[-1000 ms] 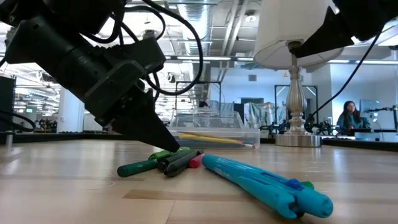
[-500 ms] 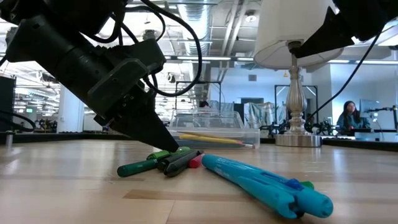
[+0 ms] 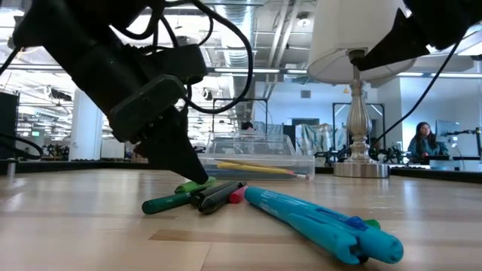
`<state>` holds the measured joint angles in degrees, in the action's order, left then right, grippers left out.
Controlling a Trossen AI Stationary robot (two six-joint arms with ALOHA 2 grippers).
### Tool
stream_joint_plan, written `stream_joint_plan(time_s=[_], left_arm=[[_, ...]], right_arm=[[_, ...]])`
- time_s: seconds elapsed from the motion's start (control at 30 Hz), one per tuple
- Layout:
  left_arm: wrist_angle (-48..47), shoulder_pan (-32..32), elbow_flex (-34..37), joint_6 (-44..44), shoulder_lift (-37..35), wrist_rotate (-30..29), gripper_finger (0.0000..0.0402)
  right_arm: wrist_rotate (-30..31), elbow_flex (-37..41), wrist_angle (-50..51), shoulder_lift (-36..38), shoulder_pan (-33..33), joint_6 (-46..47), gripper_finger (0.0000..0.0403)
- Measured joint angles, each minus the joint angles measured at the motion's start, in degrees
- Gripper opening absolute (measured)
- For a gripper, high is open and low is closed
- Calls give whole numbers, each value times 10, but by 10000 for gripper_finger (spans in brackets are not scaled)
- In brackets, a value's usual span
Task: Pick & place school supplies into a supply box
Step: Put the light green pen into the supply box
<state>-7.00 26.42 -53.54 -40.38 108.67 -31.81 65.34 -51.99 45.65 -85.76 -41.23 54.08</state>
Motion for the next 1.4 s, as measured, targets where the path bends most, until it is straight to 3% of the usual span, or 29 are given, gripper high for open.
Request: stream_joint_plan(time_s=[0.2, 0.5, 0.8, 1.07, 1.4], left_arm=[[-33, 0, -22, 5, 1, 13, 103], [-162, 23, -48, 12, -2, 55, 102], [-280, 67, -102, 33, 5, 23, 102], [-315, 71, -118, 39, 4, -14, 102], [-286, 101, -119, 90, -13, -24, 102]], right_arm=[[-9, 0, 0, 0, 0, 0, 108], [-10, 0, 0, 0, 0, 0, 108], [-10, 0, -2, 0, 0, 0, 108], [-11, 0, -2, 0, 0, 0, 108], [-11, 0, -1, 0, 0, 0, 108]])
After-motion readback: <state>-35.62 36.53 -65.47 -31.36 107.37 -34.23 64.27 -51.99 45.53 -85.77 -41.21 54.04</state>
